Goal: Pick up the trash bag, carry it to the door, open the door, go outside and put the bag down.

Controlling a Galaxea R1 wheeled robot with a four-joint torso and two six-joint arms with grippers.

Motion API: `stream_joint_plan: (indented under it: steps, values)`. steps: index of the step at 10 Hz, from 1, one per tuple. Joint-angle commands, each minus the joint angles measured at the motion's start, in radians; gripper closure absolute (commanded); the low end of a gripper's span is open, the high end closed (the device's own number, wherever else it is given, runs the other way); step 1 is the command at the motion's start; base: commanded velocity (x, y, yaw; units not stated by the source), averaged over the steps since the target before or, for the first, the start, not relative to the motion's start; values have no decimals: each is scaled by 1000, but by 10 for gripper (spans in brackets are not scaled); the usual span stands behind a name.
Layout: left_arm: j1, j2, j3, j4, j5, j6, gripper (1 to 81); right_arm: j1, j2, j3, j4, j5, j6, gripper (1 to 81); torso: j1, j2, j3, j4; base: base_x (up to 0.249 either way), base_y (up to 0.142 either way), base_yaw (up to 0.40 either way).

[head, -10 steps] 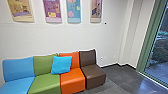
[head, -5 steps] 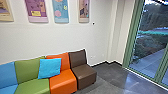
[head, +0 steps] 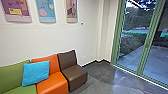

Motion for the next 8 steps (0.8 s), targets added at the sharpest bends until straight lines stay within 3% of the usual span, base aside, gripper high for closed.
stream_joint_plan:
  steps: [1, 8]
  values:
    - [-59, -3, -9, -5, 70, 0, 811, 50, -2, -3, -2, -59, 0, 10, 0, 0, 0, 0, 0, 0, -338]
    - [-59, -5, -9, -3, 69, 2, 811, 52, 4, -15, -9, -61, 0, 10, 0, 0, 0, 0, 0, 0, -339]
